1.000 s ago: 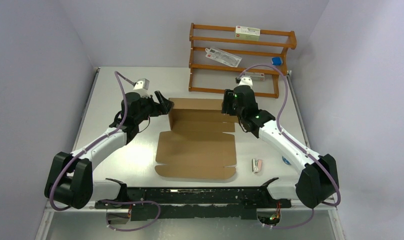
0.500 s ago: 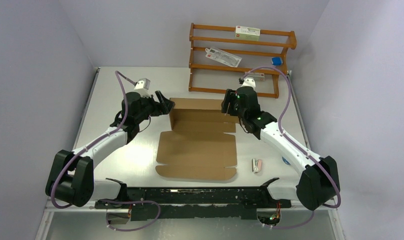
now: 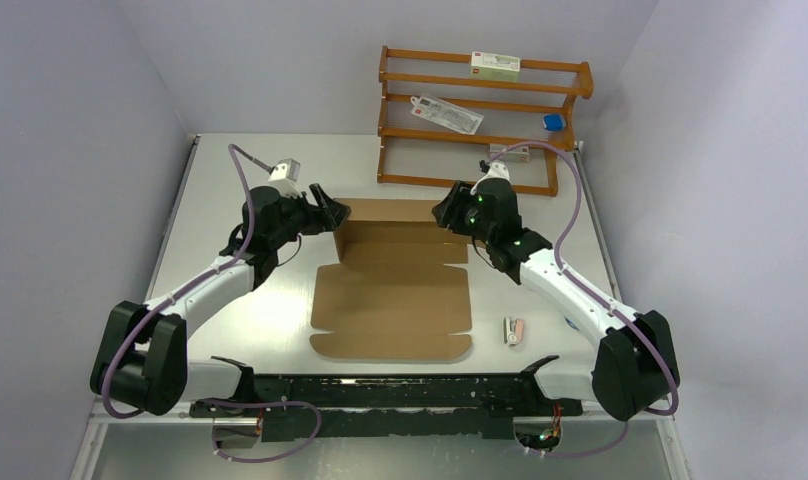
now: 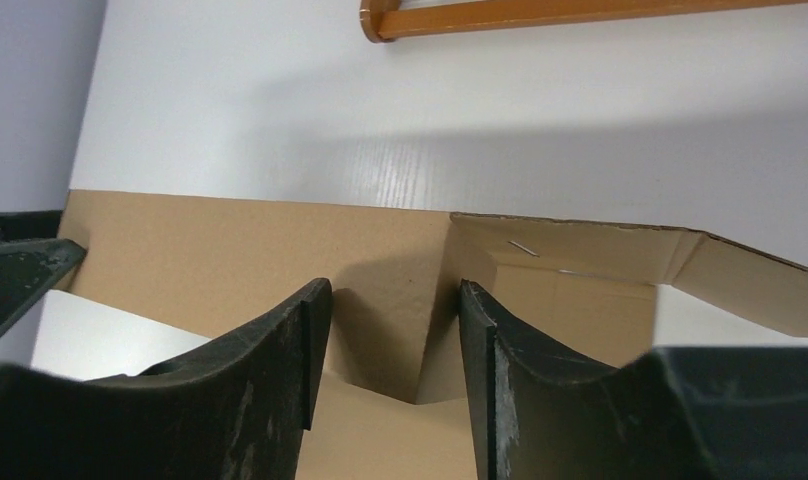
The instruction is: Fold the paper box
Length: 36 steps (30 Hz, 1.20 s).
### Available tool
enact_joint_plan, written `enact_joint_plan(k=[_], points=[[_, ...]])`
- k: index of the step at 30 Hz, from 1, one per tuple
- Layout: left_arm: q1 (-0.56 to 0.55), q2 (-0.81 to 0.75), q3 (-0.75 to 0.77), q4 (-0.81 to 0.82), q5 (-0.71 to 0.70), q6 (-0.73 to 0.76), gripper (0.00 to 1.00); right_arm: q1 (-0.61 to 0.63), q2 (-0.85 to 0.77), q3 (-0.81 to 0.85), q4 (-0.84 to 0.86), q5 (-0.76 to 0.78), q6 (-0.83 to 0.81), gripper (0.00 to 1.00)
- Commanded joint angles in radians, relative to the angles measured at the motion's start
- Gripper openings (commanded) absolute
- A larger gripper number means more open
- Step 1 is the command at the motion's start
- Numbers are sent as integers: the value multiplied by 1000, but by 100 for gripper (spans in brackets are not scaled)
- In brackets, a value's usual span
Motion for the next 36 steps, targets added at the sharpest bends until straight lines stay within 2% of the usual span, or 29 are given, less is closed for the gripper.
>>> enact_joint_plan(k=[1, 13, 26, 28, 36], points=[[3, -33, -32, -31, 23, 8, 82, -17, -15, -35, 82, -96, 62, 50], [3, -101, -80, -35, 27, -4, 82, -63, -29, -121, 245, -239, 195, 37], [3, -156, -119, -84, -38, 10, 82, -104, -63, -210, 343, -317, 270, 34], [3, -168, -122, -100, -62, 21, 83, -115, -76, -214, 338, -317, 257, 36], [3, -177, -94, -168, -132, 59, 85, -144, -192, -203, 242, -214, 102, 55]])
